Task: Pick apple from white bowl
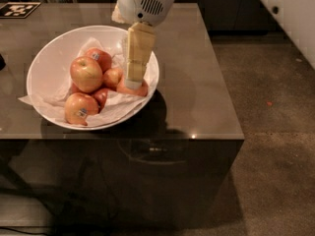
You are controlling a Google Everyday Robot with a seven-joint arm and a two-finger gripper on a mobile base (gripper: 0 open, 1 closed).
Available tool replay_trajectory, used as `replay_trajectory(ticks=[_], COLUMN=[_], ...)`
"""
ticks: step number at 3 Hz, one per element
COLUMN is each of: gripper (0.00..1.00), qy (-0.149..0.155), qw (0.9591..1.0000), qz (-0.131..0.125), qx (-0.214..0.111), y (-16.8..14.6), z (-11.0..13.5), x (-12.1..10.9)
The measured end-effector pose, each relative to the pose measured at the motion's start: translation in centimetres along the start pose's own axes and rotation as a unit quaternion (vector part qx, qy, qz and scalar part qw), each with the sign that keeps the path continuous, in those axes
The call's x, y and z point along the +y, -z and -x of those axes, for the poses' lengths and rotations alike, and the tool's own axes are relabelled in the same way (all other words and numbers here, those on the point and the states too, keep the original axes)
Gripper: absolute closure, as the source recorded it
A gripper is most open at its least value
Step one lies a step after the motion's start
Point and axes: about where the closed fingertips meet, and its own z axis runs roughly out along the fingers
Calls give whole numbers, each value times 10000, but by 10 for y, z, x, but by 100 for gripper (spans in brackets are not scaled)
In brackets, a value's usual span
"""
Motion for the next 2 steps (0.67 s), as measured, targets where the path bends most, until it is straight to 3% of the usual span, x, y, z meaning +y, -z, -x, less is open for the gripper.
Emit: replay_trajectory(ticks=[1,2], gripper=[0,0], qy=[-74,-67], qw=[9995,9997], qz=[309,250], qx=[-13,-43], y=[-28,-28], z=[4,6], x=[-6,-8])
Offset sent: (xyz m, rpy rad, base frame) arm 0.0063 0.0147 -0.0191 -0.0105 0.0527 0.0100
